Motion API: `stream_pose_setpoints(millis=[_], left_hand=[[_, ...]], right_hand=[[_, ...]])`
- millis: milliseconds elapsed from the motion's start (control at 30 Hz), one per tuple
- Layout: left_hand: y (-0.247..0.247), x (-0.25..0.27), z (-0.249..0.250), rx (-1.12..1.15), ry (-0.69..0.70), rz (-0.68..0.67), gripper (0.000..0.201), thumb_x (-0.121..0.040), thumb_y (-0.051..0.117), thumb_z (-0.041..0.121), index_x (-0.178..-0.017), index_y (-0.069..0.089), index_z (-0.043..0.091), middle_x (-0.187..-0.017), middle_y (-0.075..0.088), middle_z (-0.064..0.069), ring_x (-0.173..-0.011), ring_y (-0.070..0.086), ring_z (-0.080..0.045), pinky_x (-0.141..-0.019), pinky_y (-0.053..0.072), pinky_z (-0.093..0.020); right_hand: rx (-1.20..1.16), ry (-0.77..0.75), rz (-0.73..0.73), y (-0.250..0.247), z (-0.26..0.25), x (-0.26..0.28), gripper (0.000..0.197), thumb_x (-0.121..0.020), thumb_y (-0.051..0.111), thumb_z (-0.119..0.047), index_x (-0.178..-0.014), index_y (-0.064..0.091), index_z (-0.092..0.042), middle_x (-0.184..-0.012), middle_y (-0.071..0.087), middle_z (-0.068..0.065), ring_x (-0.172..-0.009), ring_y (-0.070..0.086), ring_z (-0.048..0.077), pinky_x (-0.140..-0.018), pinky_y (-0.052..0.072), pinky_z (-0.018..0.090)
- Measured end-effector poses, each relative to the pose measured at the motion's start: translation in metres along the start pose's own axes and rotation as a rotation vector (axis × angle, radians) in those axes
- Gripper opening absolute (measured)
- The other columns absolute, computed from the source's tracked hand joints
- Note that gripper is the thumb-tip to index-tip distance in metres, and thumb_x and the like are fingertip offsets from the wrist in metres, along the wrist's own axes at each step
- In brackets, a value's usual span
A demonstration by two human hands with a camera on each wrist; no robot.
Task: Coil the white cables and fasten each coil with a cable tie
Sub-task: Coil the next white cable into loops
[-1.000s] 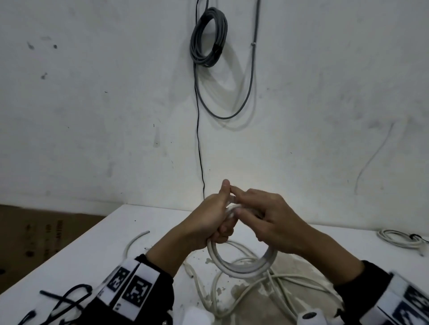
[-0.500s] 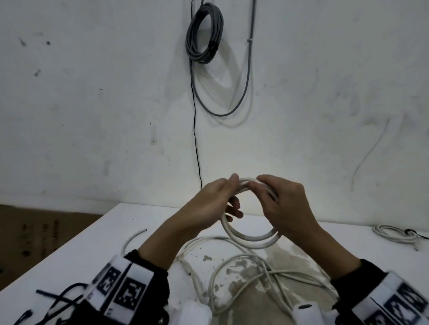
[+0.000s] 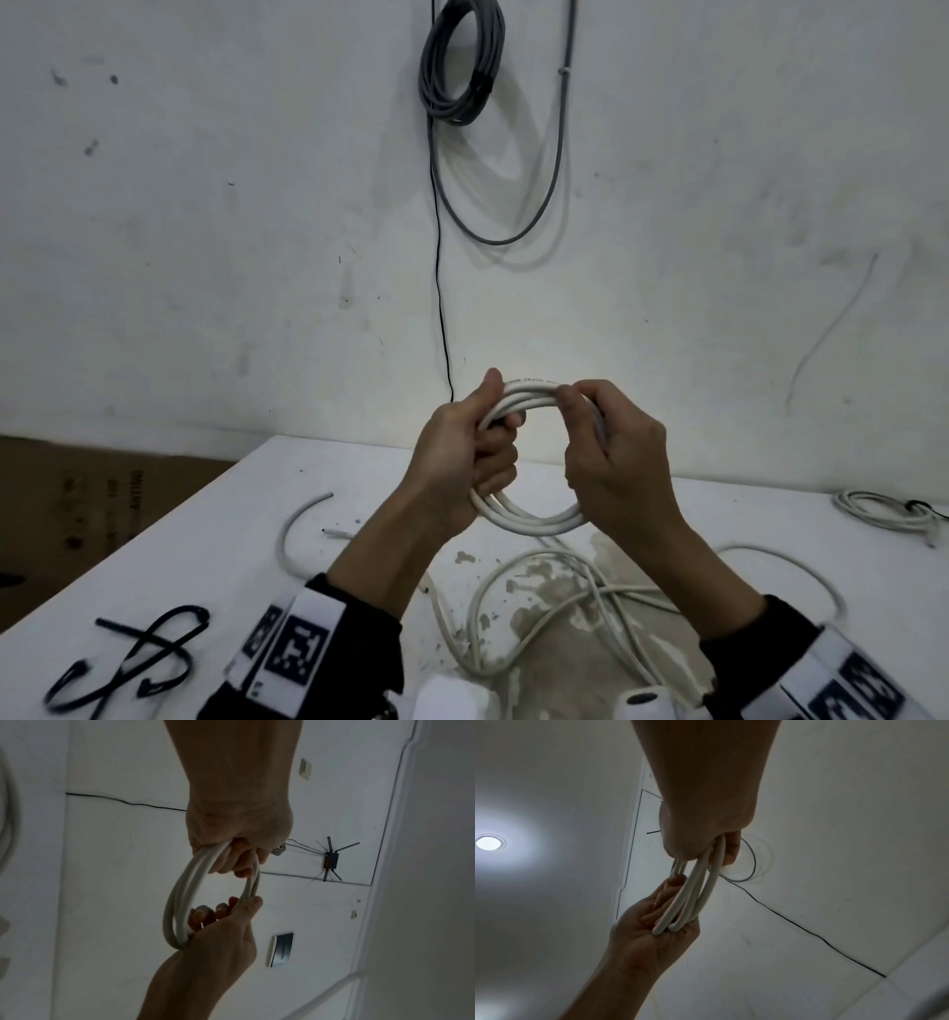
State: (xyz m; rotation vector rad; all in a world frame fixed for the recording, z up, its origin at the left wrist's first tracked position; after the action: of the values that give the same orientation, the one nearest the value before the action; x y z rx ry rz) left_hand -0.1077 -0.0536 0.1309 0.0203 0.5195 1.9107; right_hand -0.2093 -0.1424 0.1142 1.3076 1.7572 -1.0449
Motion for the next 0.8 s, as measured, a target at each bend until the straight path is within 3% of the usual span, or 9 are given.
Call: stream_pose_setpoints(millis=[100,200,300,367,433,500,567,700,800], left_hand=[[-0.007,-0.001,0.002,-0.041,-0.013,-0.046,0.048,-0.096,0.037,0.041,-0.064,0.049,0.007,-0.037,0.024,0.009,-0.027,0.018,-0.004,-0.03,0.019,-0.016],[-0.015,0.0,0.002,-0.188,-0.007,0.001,0.046,-0.097,0.038,0.04,-0.067,0.049,0.006,-0.04,0.024,0.007,-0.031,0.018,-0.006,-0.034,0.019,-0.016],[-0.017,0.004,-0.004,-0.355,0.028,0.075,0.046,-0.097,0.04,0.038,-0.066,0.049,0.007,-0.039,0.028,0.007,-0.033,0.02,-0.006,-0.036,0.02,-0.017],[-0.016,0.006,-0.004,-0.403,0.067,0.114,0.047,-0.097,0.039,0.039,-0.063,0.048,0.008,-0.038,0.029,0.009,-0.033,0.022,-0.006,-0.036,0.021,-0.017],[-0.015,0.008,-0.002,-0.395,0.082,0.131,0.049,-0.097,0.039,0.041,-0.06,0.047,0.01,-0.038,0.029,0.01,-0.032,0.022,-0.006,-0.036,0.021,-0.017],[-0.016,0.01,0.003,-0.343,0.061,0.144,0.05,-0.096,0.039,0.043,-0.058,0.045,0.011,-0.039,0.027,0.009,-0.033,0.02,-0.006,-0.036,0.019,-0.018],[-0.02,0.012,0.007,-0.298,0.035,0.097,0.051,-0.093,0.039,0.049,-0.058,0.042,0.012,-0.042,0.025,0.008,-0.035,0.018,-0.008,-0.039,0.016,-0.02],[-0.03,0.017,0.011,-0.437,0.074,-0.046,0.04,-0.094,0.039,0.042,-0.067,0.041,0.012,-0.049,0.025,0.008,-0.042,0.02,-0.009,-0.044,0.022,-0.022],[-0.037,0.019,0.009,-0.628,0.206,-0.01,0.023,-0.098,0.039,0.029,-0.091,0.047,0.009,-0.06,0.041,0.002,-0.045,0.035,-0.01,-0.045,0.033,-0.021]], right_hand=[[-0.033,0.086,-0.148,0.0,-0.002,-0.002,0.028,-0.096,0.046,-0.028,-0.08,0.055,-0.007,-0.049,0.052,0.006,-0.04,0.053,0.016,-0.047,0.043,0.026],[-0.182,0.274,-0.361,-0.002,-0.003,-0.008,0.02,-0.096,0.046,-0.019,-0.082,0.055,-0.008,-0.063,0.057,0.003,-0.045,0.056,0.013,-0.052,0.047,0.026],[-0.198,0.296,-0.445,0.0,-0.003,-0.008,0.017,-0.096,0.045,-0.015,-0.093,0.061,-0.01,-0.066,0.055,-0.001,-0.051,0.048,0.011,-0.051,0.043,0.026],[-0.074,0.216,-0.437,0.006,-0.005,-0.004,0.03,-0.097,0.043,-0.032,-0.088,0.06,-0.008,-0.06,0.05,-0.002,-0.05,0.041,0.007,-0.05,0.036,0.022],[0.045,0.105,-0.374,0.01,-0.008,-0.002,0.046,-0.09,0.039,-0.048,-0.071,0.05,-0.007,-0.051,0.041,-0.005,-0.047,0.037,0.011,-0.047,0.03,0.019],[0.149,-0.038,-0.301,0.011,-0.012,-0.003,0.046,-0.091,0.044,-0.051,-0.062,0.035,-0.016,-0.045,0.029,-0.01,-0.041,0.031,0.015,-0.045,0.029,0.018],[0.195,-0.142,-0.251,0.012,-0.013,-0.003,0.044,-0.09,0.051,-0.046,-0.062,0.033,-0.018,-0.044,0.022,-0.013,-0.037,0.027,0.011,-0.043,0.028,0.014],[0.113,-0.059,-0.26,0.018,-0.012,-0.005,0.044,-0.089,0.056,-0.036,-0.058,0.028,-0.022,-0.043,0.024,-0.012,-0.042,0.035,0.01,-0.041,0.027,0.012],[0.099,0.024,-0.281,0.022,-0.011,-0.006,0.045,-0.09,0.053,-0.036,-0.056,0.028,-0.022,-0.044,0.028,-0.01,-0.044,0.041,0.007,-0.043,0.03,0.013]])
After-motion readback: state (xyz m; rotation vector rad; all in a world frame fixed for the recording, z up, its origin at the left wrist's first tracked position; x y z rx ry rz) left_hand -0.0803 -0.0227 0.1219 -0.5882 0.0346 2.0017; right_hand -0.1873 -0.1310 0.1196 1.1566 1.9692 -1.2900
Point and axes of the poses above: each hand's wrist, its own x-axis away from the middle knuckle, its own y-axis out of the palm, z = x × y, the point moved 1 cm from there along -x, towards the middle knuckle
